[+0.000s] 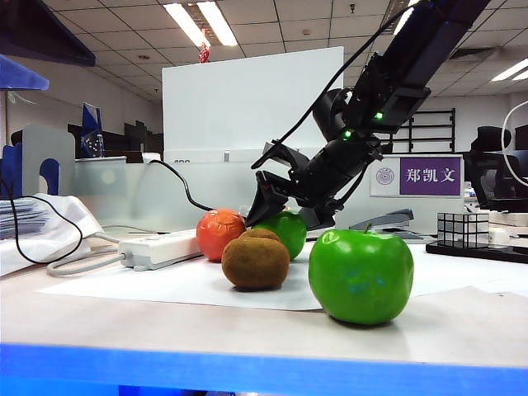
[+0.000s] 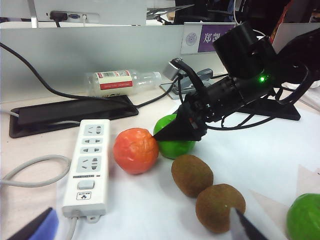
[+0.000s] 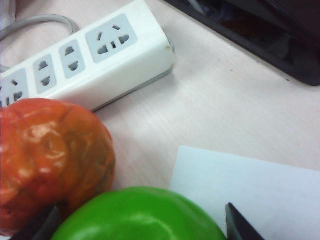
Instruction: Put the same fruits together.
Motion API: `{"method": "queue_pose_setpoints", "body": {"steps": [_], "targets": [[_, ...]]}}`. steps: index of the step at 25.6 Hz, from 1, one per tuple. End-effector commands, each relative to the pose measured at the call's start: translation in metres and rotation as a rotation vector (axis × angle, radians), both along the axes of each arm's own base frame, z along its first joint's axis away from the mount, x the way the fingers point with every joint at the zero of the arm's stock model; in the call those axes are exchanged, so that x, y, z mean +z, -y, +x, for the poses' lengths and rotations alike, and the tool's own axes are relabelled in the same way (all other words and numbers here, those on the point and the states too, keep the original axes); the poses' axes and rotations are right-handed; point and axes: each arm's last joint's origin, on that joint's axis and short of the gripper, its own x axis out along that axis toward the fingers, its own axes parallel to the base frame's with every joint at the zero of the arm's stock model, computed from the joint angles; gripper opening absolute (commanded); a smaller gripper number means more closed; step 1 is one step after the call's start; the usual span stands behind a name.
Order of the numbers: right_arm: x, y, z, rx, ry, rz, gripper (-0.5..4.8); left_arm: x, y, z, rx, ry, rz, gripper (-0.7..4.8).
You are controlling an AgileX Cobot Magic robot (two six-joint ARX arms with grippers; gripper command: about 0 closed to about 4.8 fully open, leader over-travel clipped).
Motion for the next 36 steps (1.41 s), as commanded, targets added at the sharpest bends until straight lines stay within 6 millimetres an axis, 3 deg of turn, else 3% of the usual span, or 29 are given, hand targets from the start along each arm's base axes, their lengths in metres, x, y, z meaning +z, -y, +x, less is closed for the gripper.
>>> {"method": "queue_pose_setpoints", "body": {"steps": [1,11,26,31,36], "targets": [[0.004,0.011,-0.002,-0.043,-0.017,-0.050,-0.07,0.003,0.000,0.000,0.000,0.013,-0.002,4.76],[0.069,0.046,-0.008,-0.097,0.087,-0.020,-0.07,0.003,0.000,0.000,0.000,0.015,-0.003,4.76],[0.127,0.064,-0.067,0.051,0.062,-0.136,-0.07,0.005,0.000,0.001,0.000,0.034,-0.010,4.76],[0.133,0.072,-0.096,0.052,0.084,-0.122,-0.07,0.005,0.000,0.001,-0.003,0.032,-0.014,4.76],[0.121,0.081,-0.129,0.027,0.111,-0.070,-0.07,0.005,0.000,0.001,-0.007,0.032,-0.014,4.75]]}}
